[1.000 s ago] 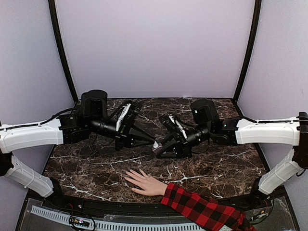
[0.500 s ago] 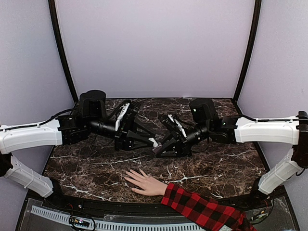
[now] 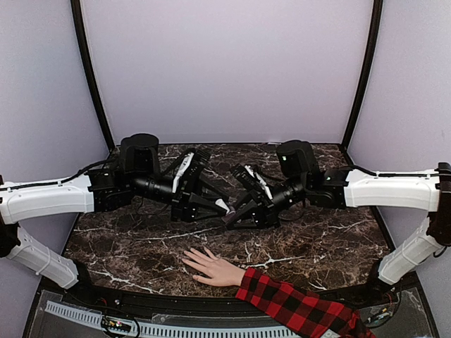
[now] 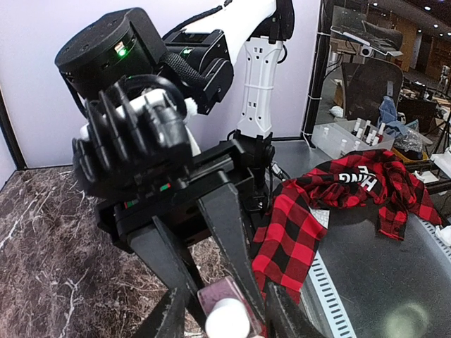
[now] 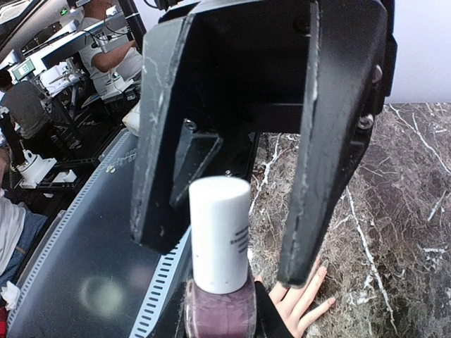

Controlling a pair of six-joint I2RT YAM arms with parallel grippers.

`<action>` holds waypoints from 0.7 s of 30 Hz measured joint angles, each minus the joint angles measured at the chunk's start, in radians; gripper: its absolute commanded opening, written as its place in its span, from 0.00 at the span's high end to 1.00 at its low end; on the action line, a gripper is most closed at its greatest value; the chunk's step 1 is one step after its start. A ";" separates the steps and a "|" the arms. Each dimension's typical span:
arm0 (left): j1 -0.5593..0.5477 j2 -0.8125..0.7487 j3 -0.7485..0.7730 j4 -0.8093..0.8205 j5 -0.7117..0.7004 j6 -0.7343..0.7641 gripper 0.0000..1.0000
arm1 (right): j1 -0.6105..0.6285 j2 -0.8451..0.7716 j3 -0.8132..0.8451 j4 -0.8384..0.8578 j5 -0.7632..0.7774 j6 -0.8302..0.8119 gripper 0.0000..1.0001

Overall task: Paint the nails
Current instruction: Unscrew the cap of the nail polish bottle.

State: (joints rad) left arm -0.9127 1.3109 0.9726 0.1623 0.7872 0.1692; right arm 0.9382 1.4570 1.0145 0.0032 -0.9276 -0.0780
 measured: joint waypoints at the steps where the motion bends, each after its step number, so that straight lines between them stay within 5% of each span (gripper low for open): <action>1: 0.000 0.001 0.000 0.000 -0.003 0.000 0.63 | 0.002 0.000 0.003 0.000 0.000 -0.002 1.00; 9: 0.000 0.002 -0.003 0.002 -0.010 -0.001 0.72 | 0.004 0.000 0.006 -0.005 0.000 -0.017 1.00; 14: 0.000 0.002 -0.020 0.005 0.001 -0.008 0.91 | 0.004 0.001 0.006 -0.006 0.000 -0.019 1.00; 21: 0.000 0.002 -0.024 0.010 0.007 -0.019 1.00 | 0.005 0.001 0.006 -0.008 0.013 -0.023 1.00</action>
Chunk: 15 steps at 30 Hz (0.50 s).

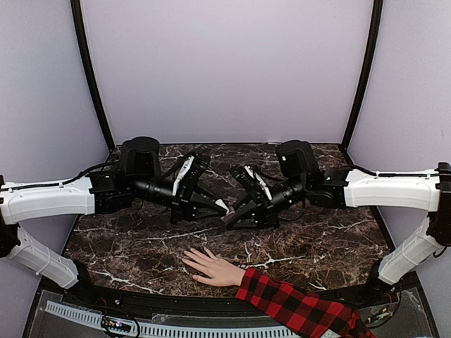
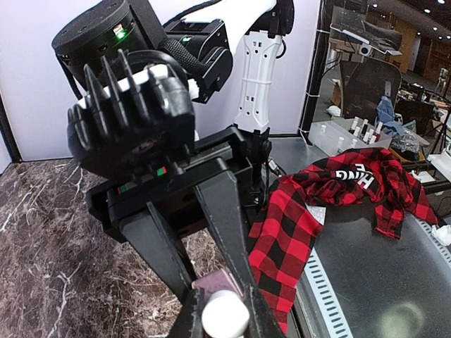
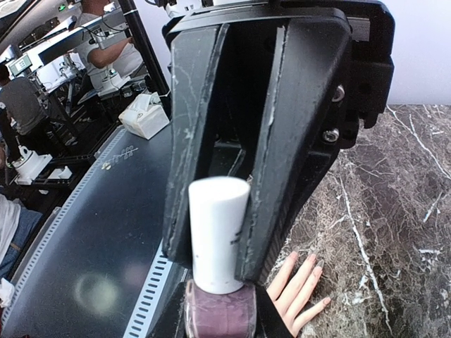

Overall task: Paint the nails
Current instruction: Unscrew the cap of the nail polish bottle.

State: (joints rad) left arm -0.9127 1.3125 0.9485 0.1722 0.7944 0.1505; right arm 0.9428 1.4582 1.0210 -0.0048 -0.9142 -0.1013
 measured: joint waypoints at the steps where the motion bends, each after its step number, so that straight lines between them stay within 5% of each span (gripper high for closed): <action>1: 0.000 0.000 -0.001 0.001 -0.002 -0.003 1.00 | 0.000 0.000 0.000 0.000 0.004 0.000 1.00; 15: 0.018 0.028 0.007 0.031 -0.176 -0.167 1.00 | -0.001 -0.028 0.000 -0.008 0.292 0.010 1.00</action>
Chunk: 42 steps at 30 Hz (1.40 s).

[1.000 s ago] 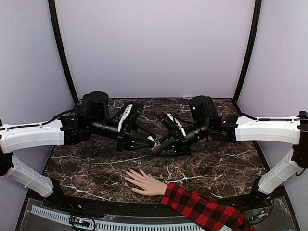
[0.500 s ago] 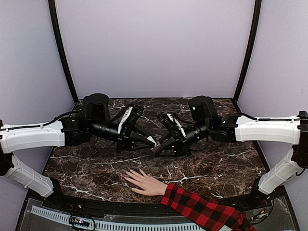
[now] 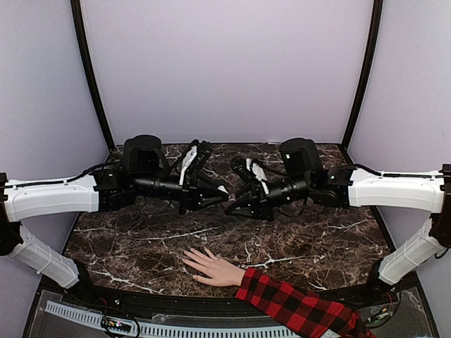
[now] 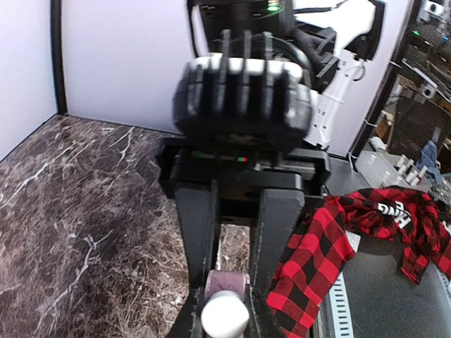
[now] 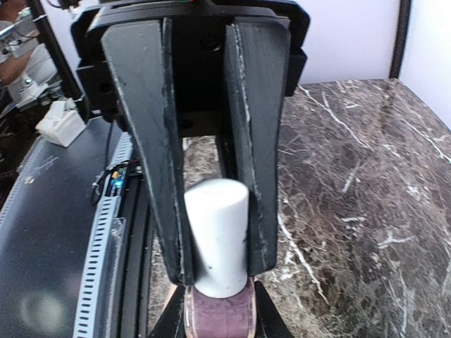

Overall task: Paint the nails
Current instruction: Unscrew the cap of the nail polish bottle.

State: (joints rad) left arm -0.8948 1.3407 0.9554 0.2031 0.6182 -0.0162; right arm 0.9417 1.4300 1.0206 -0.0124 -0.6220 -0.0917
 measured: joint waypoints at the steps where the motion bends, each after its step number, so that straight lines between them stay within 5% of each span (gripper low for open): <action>1: 0.003 0.011 0.008 -0.001 -0.024 -0.019 1.00 | -0.001 0.000 0.000 -0.001 0.037 0.000 1.00; 11: -0.001 0.110 0.073 0.013 -0.294 -0.223 1.00 | 0.004 0.016 0.000 0.014 0.376 0.001 1.00; 21: -0.013 0.148 0.077 0.035 -0.440 -0.372 0.95 | 0.021 0.069 0.019 0.034 0.521 0.020 1.00; 26: -0.012 0.149 0.092 0.017 -0.445 -0.369 0.64 | 0.020 0.071 0.023 0.037 0.521 0.029 1.00; 30: -0.003 0.137 0.095 -0.006 -0.430 -0.316 0.50 | 0.014 0.069 0.023 0.042 0.476 0.053 1.00; 42: 0.042 -0.025 0.043 0.025 -0.106 -0.146 0.44 | -0.005 0.039 0.005 0.089 0.140 0.058 1.00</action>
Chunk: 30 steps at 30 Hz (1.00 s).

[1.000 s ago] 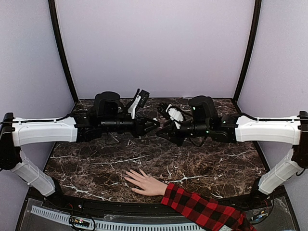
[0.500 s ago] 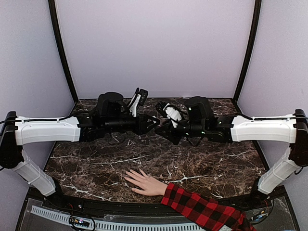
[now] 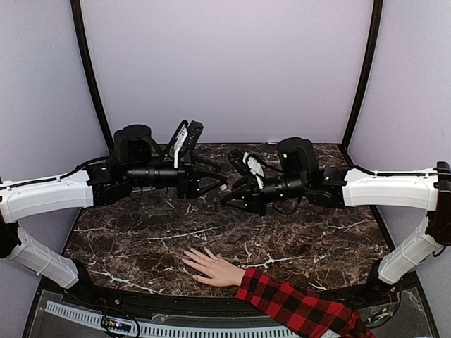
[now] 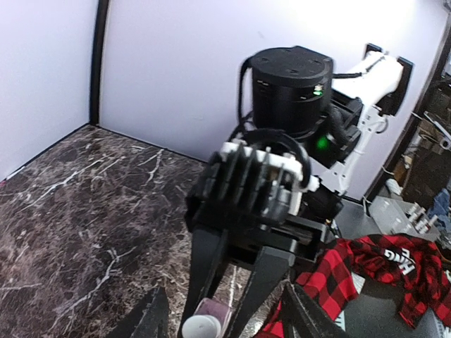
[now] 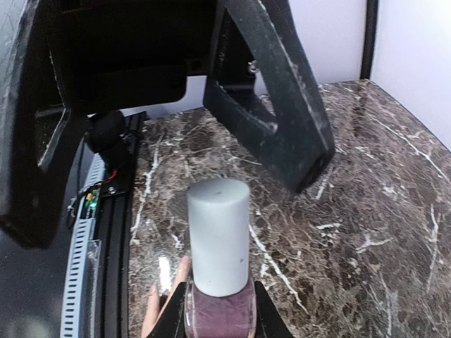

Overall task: Paint the nails
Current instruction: Unscrew the cap of the nail polish bottle.

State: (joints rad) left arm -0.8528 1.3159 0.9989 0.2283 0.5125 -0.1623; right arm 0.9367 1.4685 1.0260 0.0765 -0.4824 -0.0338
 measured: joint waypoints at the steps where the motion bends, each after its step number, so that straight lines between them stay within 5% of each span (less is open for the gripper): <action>1: 0.000 -0.002 -0.004 0.010 0.037 0.010 0.44 | 0.000 0.000 0.000 0.000 -0.034 -0.002 1.00; 10: 0.000 -0.002 -0.048 0.098 0.282 0.054 0.50 | 0.000 -0.001 0.000 0.006 -0.271 -0.014 1.00; 14: 0.000 0.000 -0.067 0.156 0.343 0.048 0.64 | 0.000 -0.001 0.000 0.006 -0.332 -0.018 1.00; 19: 0.000 0.016 -0.072 0.197 0.378 0.043 0.66 | 0.000 0.000 0.003 0.006 -0.377 -0.019 1.00; 30: 0.000 0.033 -0.072 0.220 0.388 0.047 0.94 | 0.000 0.003 0.012 0.006 -0.401 -0.014 1.00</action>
State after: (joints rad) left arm -0.8524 1.3487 0.9264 0.4484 0.9005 -0.1150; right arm 0.9367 1.4715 1.0378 0.0826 -0.8829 -0.0475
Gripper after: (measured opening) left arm 0.151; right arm 0.204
